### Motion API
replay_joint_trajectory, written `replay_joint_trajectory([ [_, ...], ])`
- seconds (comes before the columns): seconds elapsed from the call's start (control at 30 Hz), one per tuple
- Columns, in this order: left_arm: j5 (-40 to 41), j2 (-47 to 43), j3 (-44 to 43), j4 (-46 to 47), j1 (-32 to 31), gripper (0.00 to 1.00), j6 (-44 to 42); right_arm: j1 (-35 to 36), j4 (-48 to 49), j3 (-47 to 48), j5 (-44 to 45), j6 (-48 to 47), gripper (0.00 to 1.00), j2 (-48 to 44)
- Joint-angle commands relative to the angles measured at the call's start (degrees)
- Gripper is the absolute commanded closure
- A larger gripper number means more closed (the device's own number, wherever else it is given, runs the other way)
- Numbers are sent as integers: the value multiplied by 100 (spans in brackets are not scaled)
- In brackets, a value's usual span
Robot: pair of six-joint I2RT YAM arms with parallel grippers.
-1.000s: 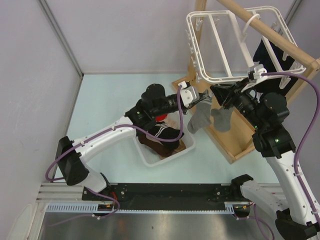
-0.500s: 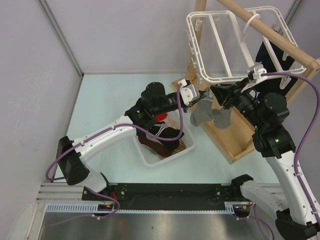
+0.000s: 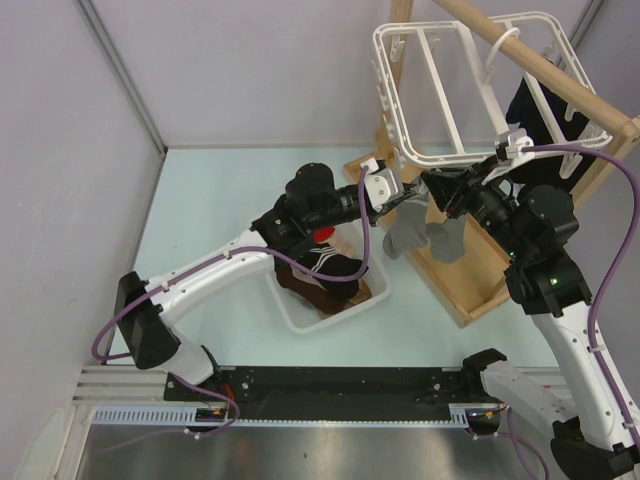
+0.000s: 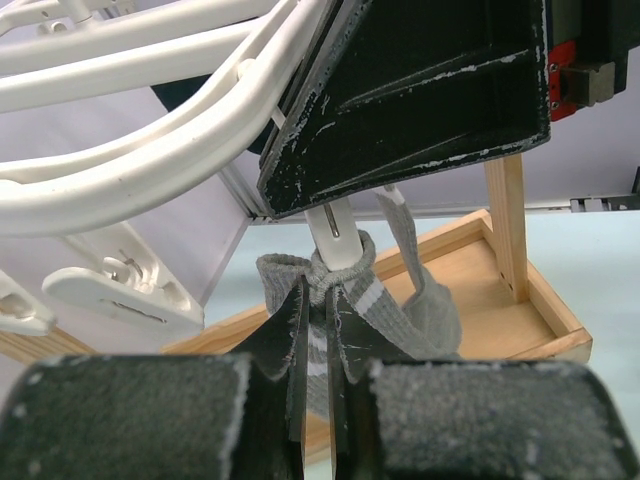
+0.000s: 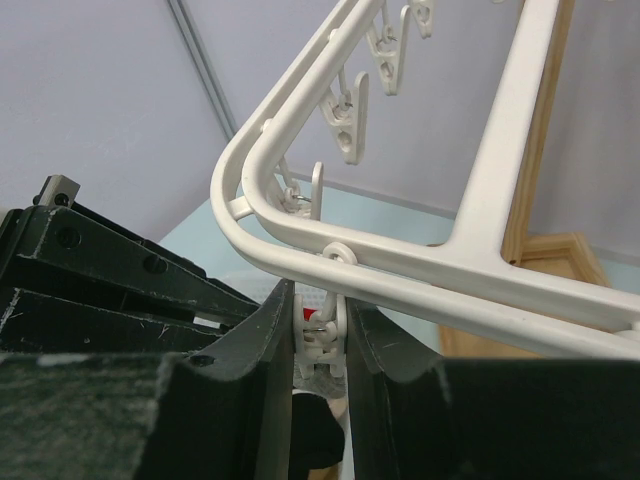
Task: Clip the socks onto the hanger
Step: Clamp the sock onto the hanger.
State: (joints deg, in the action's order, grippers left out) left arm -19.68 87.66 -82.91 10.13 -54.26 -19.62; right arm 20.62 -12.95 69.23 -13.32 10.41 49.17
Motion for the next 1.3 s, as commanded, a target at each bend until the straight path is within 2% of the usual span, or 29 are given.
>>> replay_joint_trajectory([
  [0.0, 61, -12, -313, 165, -76, 99, -121, 47, -138, 47, -74, -83, 82, -30],
  [0.6, -124, -65, -445, -354, -137, 100, 256, 109, -217, 47, 550, -338, 84, -127],
  [1.07, 491, 454, -1359, -951, -164, 100, 169, 311, -261, 47, 418, -374, 84, -109],
  [1.27, 484, 472, -1500, -1198, -173, 100, 300, 355, -366, 47, 716, -453, 85, -100],
])
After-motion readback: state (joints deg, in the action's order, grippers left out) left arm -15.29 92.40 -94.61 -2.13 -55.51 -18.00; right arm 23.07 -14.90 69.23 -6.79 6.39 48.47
